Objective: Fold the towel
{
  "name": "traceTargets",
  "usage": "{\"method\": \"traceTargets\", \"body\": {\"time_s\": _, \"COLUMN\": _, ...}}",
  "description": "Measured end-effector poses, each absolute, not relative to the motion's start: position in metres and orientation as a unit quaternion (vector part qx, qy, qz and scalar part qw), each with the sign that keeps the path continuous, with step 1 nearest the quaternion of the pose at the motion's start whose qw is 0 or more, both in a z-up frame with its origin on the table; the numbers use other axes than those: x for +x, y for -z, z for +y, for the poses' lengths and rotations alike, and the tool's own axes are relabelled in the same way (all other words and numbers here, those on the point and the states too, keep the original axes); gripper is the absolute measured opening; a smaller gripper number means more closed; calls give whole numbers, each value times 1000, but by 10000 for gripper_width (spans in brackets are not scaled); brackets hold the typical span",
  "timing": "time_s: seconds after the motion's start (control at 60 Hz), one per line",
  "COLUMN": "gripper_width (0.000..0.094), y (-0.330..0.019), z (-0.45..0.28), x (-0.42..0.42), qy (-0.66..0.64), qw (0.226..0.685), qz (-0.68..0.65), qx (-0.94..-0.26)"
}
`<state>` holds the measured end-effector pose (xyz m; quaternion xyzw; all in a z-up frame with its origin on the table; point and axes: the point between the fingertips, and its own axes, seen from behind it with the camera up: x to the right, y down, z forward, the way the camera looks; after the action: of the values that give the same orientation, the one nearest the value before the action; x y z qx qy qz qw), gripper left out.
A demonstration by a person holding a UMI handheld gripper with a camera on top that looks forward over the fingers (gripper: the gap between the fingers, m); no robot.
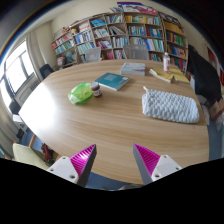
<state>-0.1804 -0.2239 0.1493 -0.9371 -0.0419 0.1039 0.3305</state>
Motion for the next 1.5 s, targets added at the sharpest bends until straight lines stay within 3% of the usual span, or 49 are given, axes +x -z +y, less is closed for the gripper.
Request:
{"method": "traceTargets", "body": {"time_s": 0.017, "gripper_width": 764, "y": -131, "z": -222, "x": -186, "qy": -96, "qw": 336, "qz": -42, "qx": -936}}
{"method": "traceTargets", "body": {"time_s": 0.05, "gripper_width": 763, "y": -146, "z": -217, "x": -168, "qy": -83, "qw": 333, "qz": -47, "qx": -938}}
{"method": "traceTargets", "body": {"time_s": 0.267, "gripper_width": 761, "y": -124, "z": -144, "x": -145, "qy": -45, "qw": 363, "qz": -33, "qx": -930}}
{"method": "traceTargets", "body": {"time_s": 0.517, "gripper_width": 752, "y": -54, "z": -2, "x": -67, "qy": 55, "qw": 367, "qz": -58, "qx": -927}}
{"method": "traceTargets", "body": {"time_s": 0.683, "gripper_width": 727, "y": -14, "z": 50, "x": -44, "qy": 70, "qw": 339, "qz": -99, "qx": -933}}
{"method": "traceTargets", "body": {"time_s": 0.75, "gripper_width": 621, "y": 13, "z": 47, "x": -44, "qy": 52, "qw": 299, "qz": -114, "qx": -946}}
{"method": "traceTargets", "body": {"time_s": 0.85, "gripper_width": 412, "y": 17, "z": 49, "x": -51, "qy": 13, "qw": 305, "qz": -105, "qx": -947}}
{"method": "traceTargets", "body": {"time_s": 0.917, "gripper_width": 176, "y": 17, "z": 51, "x": -48, "qy": 6, "qw": 313, "qz": -116, "qx": -943}}
{"method": "traceTargets", "body": {"time_s": 0.933, "gripper_width": 69, "y": 16, "z": 53, "x": -45, "qy": 9, "qw": 319, "qz": -119, "qx": -940}}
{"method": "traceTargets", "body": {"time_s": 1.5, "gripper_width": 30, "y": 4, "z": 50, "x": -51, "qy": -78, "qw": 325, "qz": -92, "qx": -938}}
